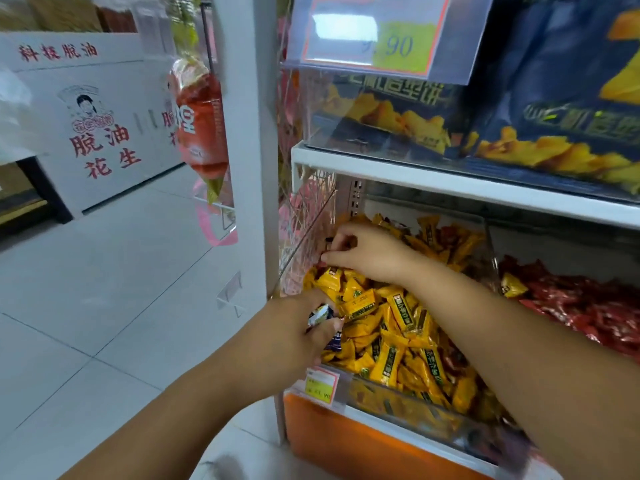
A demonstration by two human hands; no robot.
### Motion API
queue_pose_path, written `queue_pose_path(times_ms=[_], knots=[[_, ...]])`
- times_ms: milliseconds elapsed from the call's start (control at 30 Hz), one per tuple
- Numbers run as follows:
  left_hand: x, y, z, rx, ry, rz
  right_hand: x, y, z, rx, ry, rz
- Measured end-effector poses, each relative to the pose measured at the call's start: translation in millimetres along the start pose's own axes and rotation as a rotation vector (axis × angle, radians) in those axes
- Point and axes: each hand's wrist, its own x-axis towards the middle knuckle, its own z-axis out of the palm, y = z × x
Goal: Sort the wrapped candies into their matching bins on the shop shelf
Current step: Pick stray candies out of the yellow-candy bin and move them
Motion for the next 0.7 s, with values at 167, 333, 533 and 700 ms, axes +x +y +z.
queue_pose_path(times_ms=[167,333,533,700], knots=[[-1,7,4,0.058,-0.005,0.079,-33,24,-53,-0.054,0.111,0.106],[8,9,8,0.072,0.017,0.072,-12,62,-78,-0.063,0.208,0.157],[29,7,7,0.114,0.062,0.057,11,67,-54,-0.152,0.11,0.103],[46,7,11,0.092,0.085,0.038,4,67,-57,-0.123,0.082,0.069]])
